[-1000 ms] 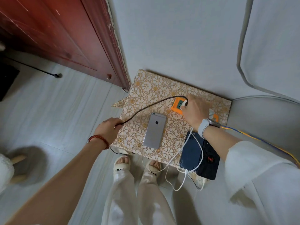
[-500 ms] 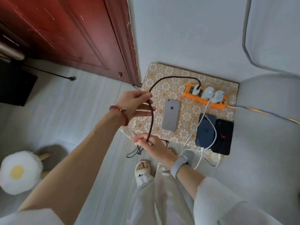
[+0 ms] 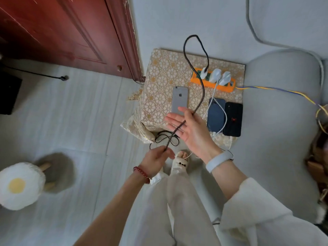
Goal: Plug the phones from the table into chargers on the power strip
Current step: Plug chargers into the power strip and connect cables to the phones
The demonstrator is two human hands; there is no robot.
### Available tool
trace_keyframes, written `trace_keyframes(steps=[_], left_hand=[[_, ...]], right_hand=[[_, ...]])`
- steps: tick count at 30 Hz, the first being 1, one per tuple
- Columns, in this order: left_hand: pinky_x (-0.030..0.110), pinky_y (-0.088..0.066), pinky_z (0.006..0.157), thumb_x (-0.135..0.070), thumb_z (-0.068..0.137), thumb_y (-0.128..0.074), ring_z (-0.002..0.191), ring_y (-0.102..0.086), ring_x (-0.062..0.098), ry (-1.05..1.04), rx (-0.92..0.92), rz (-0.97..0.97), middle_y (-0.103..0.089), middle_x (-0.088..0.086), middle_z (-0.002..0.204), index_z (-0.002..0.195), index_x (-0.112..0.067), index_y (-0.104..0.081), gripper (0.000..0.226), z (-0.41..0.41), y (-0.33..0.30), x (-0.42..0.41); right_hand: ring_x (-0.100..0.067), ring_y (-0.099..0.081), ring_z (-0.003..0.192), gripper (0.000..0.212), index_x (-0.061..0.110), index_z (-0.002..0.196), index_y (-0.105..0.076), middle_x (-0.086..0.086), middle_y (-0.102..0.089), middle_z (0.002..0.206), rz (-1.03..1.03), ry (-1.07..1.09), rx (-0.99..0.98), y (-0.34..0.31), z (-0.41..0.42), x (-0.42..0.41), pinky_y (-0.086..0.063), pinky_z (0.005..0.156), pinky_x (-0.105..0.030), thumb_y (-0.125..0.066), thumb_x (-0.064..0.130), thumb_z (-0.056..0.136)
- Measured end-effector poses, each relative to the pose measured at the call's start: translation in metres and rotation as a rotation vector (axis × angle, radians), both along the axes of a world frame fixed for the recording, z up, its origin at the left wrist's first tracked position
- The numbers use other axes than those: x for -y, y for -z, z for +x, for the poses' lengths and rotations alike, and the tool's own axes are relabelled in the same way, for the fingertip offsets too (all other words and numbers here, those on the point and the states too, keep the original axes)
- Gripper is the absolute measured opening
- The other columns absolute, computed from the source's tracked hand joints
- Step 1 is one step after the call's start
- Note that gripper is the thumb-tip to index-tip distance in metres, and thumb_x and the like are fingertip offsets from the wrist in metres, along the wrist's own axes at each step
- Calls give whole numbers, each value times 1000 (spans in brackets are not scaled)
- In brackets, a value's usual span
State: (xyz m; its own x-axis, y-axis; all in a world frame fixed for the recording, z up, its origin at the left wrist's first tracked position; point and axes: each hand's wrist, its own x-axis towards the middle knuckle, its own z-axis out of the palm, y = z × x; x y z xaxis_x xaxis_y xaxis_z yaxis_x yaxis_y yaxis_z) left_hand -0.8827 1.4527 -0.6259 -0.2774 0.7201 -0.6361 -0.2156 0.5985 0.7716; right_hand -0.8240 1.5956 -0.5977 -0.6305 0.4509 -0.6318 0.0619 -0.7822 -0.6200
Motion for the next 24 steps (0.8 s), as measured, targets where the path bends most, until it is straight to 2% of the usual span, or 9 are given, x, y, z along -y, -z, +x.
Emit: trace_keyframes(steps=[3, 5, 6, 8, 11, 14, 16, 20, 24], left_hand=[[33, -55, 75, -13, 96, -36, 76, -66, 22, -286, 181, -8, -65, 6, 72, 79, -12, -57, 27, -4, -9, -3], [32, -60, 61, -17, 96, -35, 66, -70, 21, -459, 276, 31, -65, 5, 66, 81, -10, -56, 27, -17, -10, -1], [30, -59, 56, -17, 97, -34, 63, -70, 21, -530, 318, 61, -65, 4, 62, 82, -8, -55, 27, -25, -10, 0], [27, -57, 50, -19, 97, -32, 60, -70, 20, -645, 348, 92, -65, 1, 55, 82, -8, -54, 29, -39, -10, 3], [23, -56, 48, -21, 97, -34, 55, -69, 17, -876, 349, 76, -64, -2, 49, 79, -9, -53, 29, -58, -5, 10], [20, -54, 48, -24, 96, -38, 57, -69, 14, -1157, 407, 103, -61, -5, 47, 75, -10, -54, 29, -81, 1, 22], [24, -56, 53, -26, 96, -38, 64, -71, 17, -1236, 411, 121, -65, -1, 58, 78, -8, -55, 30, -91, 6, 28], [37, -55, 75, -17, 94, -42, 91, -66, 29, -1080, 346, -113, -63, 11, 101, 105, -3, -50, 19, -79, 18, 26], [37, -42, 94, 16, 82, -38, 118, -49, 25, -516, 301, -126, -53, 14, 124, 124, 1, -44, 46, -28, 11, 21]], right_hand=[[-15, -61, 111, 50, 24, 121, -49, -3, -65, 117, 121, -241, 132, 16, 18, 16, -46, 96, -32, -37, 56, 85], [-16, -59, 113, 39, 18, 117, -56, -7, -65, 117, 96, -385, 223, 33, 29, 36, -42, 97, -31, -35, 41, 93], [-15, -62, 109, 35, 9, 113, -59, -12, -66, 111, 79, -462, 268, 39, 33, 46, -44, 94, -28, -36, 28, 95], [-1, -66, 79, 30, 3, 94, -66, -9, -65, 87, 113, -671, 397, 45, 40, 61, -47, 76, -15, -39, 16, 92], [-6, -55, 61, 37, 17, 63, -59, 2, -58, 64, 237, -842, 422, 47, 57, 67, -43, 76, -23, -36, 31, 89], [-3, -47, 57, 29, 14, 81, -58, 2, -53, 70, 540, -1052, 534, 47, 80, 51, -37, 59, -16, -38, 30, 94], [-9, -52, 65, 24, 8, 88, -59, 2, -52, 70, 624, -1062, 598, 46, 93, 35, -38, 62, -21, -38, 17, 96], [-30, -61, 78, 22, 12, 82, -60, -12, -58, 69, 423, -841, 455, 27, 85, 26, -52, 84, -40, -42, 9, 95], [-18, -67, 68, 17, 15, 87, -64, -6, -63, 67, 311, -581, 302, 6, 49, 28, -60, 66, -30, -48, 15, 93]])
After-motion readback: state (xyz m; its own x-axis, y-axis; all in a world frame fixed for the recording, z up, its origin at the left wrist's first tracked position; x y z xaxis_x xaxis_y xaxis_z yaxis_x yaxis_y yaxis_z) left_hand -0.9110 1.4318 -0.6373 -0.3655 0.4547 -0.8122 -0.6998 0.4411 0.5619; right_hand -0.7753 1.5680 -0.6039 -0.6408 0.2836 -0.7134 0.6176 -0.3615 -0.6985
